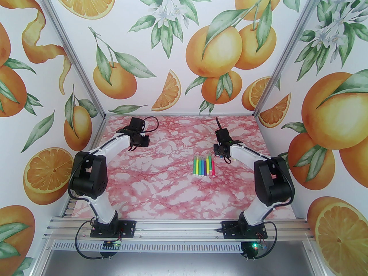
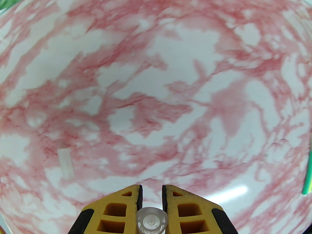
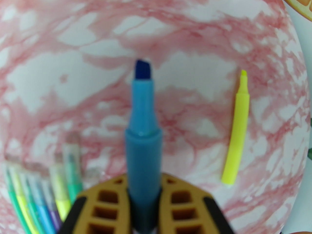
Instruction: Open the pen caps
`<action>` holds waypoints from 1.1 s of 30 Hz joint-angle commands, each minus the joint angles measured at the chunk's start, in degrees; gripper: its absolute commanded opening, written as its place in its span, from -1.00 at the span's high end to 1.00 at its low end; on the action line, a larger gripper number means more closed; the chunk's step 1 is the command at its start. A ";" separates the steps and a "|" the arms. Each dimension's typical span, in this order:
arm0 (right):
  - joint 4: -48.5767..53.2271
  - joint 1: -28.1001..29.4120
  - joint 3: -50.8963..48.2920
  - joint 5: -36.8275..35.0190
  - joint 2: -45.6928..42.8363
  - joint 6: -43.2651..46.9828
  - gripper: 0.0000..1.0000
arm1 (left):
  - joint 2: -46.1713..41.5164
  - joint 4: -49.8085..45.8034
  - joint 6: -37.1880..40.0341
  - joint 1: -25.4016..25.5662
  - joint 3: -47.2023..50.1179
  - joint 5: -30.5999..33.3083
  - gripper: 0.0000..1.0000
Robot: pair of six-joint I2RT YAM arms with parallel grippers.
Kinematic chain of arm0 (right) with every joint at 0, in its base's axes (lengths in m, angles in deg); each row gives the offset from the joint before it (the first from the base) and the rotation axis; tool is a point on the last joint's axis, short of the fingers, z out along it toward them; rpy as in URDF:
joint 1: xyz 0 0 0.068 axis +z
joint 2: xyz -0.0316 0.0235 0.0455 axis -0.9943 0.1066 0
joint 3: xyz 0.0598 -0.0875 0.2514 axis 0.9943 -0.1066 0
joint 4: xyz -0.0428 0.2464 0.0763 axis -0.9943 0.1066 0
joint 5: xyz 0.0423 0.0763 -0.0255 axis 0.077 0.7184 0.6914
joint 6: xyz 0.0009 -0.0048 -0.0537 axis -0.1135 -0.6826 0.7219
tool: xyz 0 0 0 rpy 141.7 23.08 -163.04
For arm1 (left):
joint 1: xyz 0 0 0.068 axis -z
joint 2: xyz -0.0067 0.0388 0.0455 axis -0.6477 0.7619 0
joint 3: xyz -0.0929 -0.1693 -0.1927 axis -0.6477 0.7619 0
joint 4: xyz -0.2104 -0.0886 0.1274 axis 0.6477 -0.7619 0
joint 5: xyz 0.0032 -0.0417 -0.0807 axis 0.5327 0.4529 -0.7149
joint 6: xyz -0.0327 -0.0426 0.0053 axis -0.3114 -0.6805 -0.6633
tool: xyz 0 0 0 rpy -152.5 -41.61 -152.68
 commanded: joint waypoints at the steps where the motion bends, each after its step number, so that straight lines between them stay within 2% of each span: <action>1: 1.69 -1.56 2.52 -1.13 2.22 -1.11 1.00 | 2.92 -0.17 1.39 -1.32 -1.57 0.73 1.00; 14: 2.45 -6.42 4.50 -0.97 7.21 -0.79 1.00 | 9.39 -0.33 2.62 -3.59 -4.80 1.76 1.00; 23: 2.35 -8.04 5.32 0.30 9.46 -0.78 0.99 | 11.99 -2.42 3.85 -3.74 -6.29 5.73 1.00; 33: 2.78 -9.16 6.06 -0.42 10.63 -0.92 0.89 | 12.86 -2.71 3.94 -3.70 -6.34 8.64 0.99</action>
